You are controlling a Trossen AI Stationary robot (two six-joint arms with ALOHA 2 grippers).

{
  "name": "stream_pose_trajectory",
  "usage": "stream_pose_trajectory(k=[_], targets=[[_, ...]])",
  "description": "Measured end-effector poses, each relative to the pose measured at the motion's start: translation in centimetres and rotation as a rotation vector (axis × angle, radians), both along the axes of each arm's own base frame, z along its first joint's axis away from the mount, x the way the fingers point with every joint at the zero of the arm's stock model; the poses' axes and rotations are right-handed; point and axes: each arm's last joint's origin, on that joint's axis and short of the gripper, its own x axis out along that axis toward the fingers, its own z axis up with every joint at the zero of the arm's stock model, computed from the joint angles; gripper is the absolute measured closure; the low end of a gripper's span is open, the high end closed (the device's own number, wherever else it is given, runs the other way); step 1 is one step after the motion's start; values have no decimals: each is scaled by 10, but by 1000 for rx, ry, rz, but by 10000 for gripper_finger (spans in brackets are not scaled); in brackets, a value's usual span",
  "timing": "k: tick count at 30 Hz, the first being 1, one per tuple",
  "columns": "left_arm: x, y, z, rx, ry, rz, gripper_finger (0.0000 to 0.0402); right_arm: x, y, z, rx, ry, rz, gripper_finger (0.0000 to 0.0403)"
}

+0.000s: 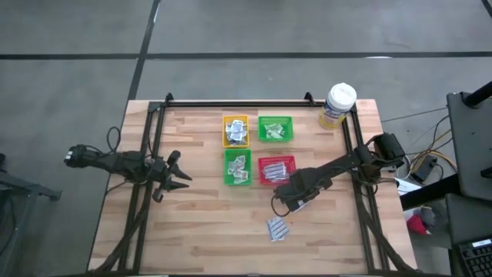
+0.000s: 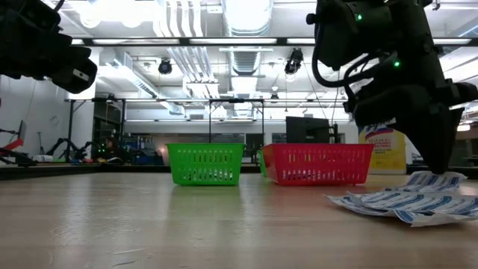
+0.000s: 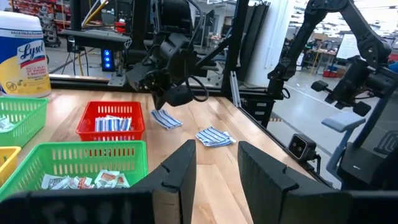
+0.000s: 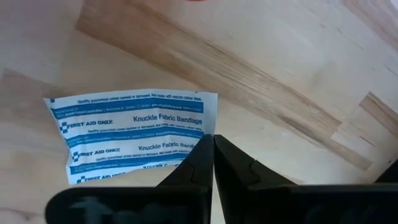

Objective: Pick & Place First Aid Supplies
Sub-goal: Put the blue bandage pack into the red bin

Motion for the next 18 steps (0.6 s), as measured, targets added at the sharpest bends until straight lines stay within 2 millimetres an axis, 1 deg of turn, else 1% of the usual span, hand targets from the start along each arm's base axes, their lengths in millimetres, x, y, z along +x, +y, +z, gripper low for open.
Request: stream_pose_trajectory(k=[7, 13, 18], targets=[[0, 0, 0, 0, -1, 0, 287, 3, 1, 6, 25, -15, 18, 394], [0, 0, 0, 0, -1, 0, 287, 3, 2, 25, 48, -74, 15, 394], [0, 0, 0, 0, -1, 0, 287, -4, 0, 40, 63, -122, 19, 394]])
